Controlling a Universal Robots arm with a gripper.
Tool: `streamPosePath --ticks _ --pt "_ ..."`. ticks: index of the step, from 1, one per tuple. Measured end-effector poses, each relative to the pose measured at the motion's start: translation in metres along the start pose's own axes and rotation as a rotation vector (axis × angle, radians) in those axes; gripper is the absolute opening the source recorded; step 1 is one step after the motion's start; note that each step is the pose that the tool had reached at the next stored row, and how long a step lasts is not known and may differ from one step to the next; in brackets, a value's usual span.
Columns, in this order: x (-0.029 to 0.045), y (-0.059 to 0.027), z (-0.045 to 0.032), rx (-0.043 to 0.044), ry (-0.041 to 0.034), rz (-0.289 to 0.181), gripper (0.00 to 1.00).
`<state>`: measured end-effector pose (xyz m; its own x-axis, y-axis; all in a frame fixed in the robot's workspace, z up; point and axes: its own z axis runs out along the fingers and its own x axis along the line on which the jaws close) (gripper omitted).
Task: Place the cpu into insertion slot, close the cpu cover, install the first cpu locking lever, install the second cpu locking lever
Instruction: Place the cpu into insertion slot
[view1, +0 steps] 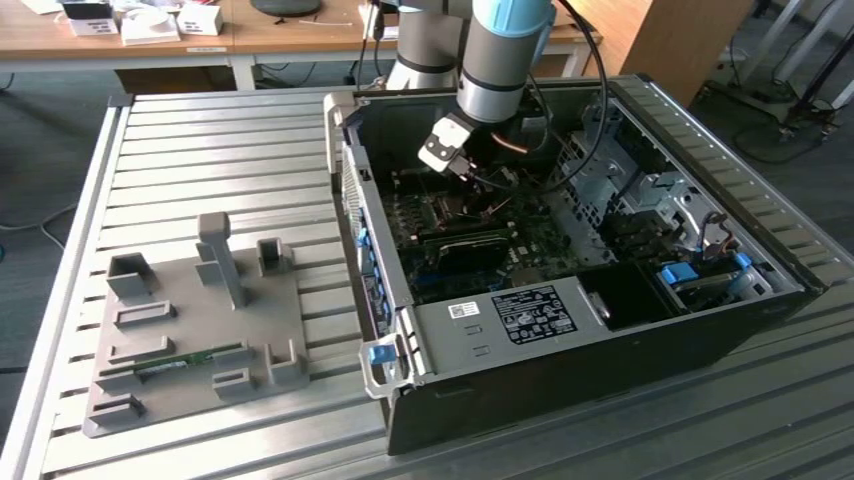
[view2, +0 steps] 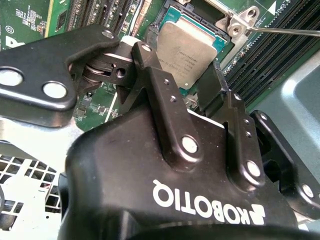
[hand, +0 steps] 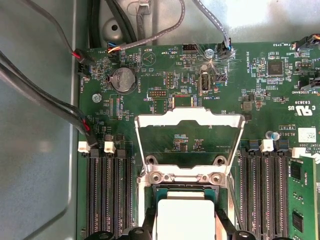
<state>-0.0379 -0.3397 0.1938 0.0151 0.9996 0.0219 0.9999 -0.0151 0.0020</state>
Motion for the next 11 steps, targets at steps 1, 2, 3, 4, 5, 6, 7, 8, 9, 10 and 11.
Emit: streamPosePath --ticks 1,2,3,4,5,6,7,8,9,10,11 --pt "0.0 0.0 0.0003 -0.0001 0.0002 0.0 0.54" --pt "0.0 0.0 0.0005 0.0 0.0001 0.0 0.54" --pt "0.0 0.0 0.0007 0.0001 0.0 0.0 0.54" --pt "-0.0001 0.0 0.0009 0.0002 -0.0002 0.0 0.54" --pt "-0.0001 0.0 0.0011 0.0002 -0.0003 0.0 0.54" --pt "-0.0001 0.0 0.0013 0.0003 -0.0003 0.0 0.54" --pt "-0.0001 0.0 0.0015 0.0002 -0.0003 0.0 0.54" --pt "-0.0001 0.0 0.0016 0.0002 -0.0003 0.0 0.54" --pt "0.0 0.0 0.0016 0.0001 -0.0002 0.0 0.54" --pt "0.0 0.0 0.0017 0.0 0.0 0.0 0.54" --pt "0.0 0.0 0.0017 0.0 -0.0001 0.0 0.54"
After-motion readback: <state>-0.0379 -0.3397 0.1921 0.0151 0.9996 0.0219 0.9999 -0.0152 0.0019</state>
